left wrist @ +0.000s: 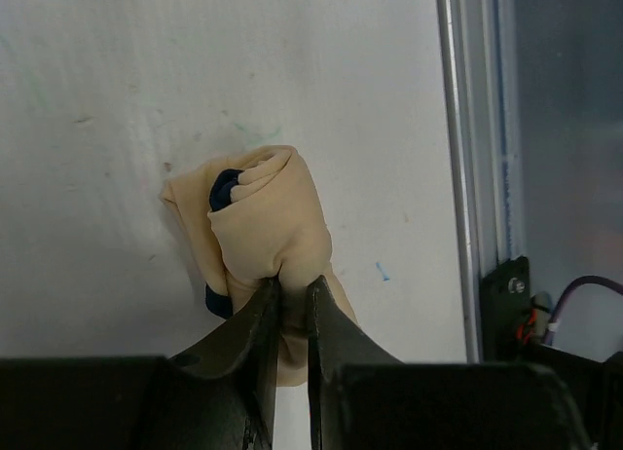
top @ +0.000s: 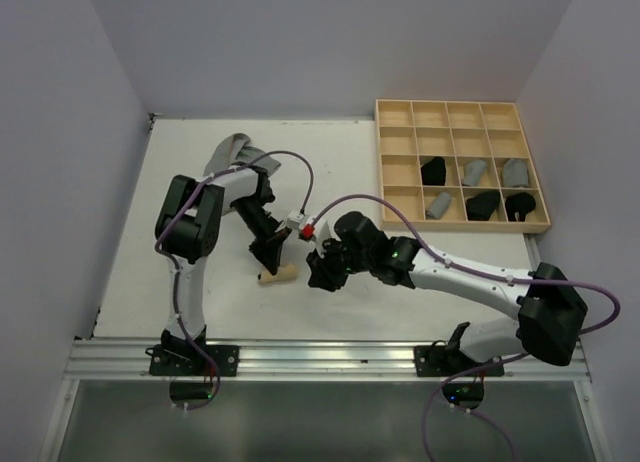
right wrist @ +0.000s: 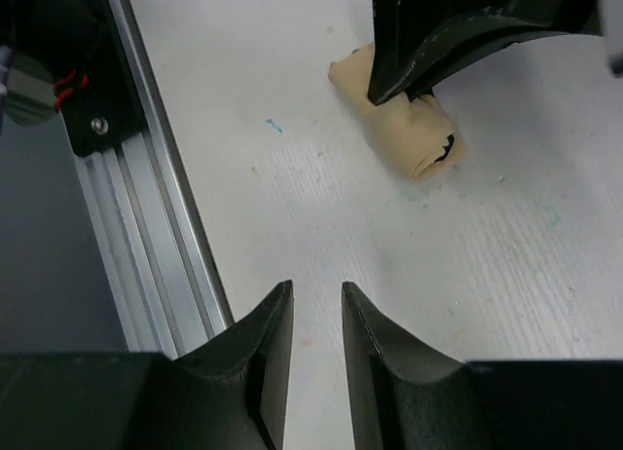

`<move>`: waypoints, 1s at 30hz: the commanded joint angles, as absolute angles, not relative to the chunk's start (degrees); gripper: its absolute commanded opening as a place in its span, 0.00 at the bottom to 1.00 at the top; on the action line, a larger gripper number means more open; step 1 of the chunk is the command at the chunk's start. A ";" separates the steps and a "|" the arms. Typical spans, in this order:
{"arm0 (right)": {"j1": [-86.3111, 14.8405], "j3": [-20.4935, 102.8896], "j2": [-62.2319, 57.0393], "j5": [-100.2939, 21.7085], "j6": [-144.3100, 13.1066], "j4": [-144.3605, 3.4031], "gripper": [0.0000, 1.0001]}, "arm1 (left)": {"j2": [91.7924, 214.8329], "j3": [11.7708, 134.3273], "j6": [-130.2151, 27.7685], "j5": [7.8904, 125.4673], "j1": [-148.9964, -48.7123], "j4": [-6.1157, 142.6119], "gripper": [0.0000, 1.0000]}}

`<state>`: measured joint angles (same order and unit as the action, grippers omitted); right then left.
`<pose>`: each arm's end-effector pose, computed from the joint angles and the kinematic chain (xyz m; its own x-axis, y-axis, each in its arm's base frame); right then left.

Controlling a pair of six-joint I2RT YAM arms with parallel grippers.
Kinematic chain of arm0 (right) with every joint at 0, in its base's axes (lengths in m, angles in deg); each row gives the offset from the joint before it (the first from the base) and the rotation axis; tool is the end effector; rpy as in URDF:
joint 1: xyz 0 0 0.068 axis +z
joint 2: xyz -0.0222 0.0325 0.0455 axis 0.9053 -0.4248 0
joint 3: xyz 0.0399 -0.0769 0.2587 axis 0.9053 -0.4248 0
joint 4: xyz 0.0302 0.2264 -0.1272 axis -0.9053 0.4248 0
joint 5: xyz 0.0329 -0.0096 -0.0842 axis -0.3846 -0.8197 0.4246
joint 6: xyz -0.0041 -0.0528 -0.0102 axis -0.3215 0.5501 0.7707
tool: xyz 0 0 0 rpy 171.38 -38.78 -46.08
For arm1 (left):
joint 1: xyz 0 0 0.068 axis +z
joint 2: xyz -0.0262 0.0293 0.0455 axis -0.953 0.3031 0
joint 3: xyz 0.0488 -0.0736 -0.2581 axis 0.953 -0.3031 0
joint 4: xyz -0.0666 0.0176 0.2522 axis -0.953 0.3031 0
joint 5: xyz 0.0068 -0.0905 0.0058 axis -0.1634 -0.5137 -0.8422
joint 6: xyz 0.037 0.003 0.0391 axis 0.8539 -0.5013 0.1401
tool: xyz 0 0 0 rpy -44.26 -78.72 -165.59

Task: Roll the underwear
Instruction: Place the rolled underwear into the container

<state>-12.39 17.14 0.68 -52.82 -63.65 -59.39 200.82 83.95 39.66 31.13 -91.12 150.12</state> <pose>0.1695 0.2419 0.2512 -0.4503 -0.4566 -0.7673 -0.8781 0.3823 0.2879 0.3146 -0.1330 0.1375 -0.2429 0.8315 -0.4997 0.7918 -0.1276 -0.5973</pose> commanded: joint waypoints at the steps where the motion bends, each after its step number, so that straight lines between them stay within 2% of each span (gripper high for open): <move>1: -7.40 17.06 1.76 -40.98 -56.18 -64.74 0.30 | 207.81 80.69 41.21 37.15 -91.95 145.85 0.16; 5: -1.07 20.93 -6.30 -34.91 -47.31 -65.27 0.37 | 208.51 80.33 41.57 34.87 -92.04 145.67 0.16; 9: 1.84 26.28 -14.23 -33.94 -42.01 -64.84 0.41 | 209.48 80.07 41.83 34.07 -92.13 145.76 0.17; 19: 4.57 25.94 -20.56 -31.92 -39.98 -70.72 0.58 | 209.57 79.02 43.50 32.84 -92.13 145.76 0.18; 30: 4.57 27.27 -24.70 -33.93 -38.66 -71.86 0.55 | 211.41 79.98 42.97 31.26 -92.13 145.76 0.22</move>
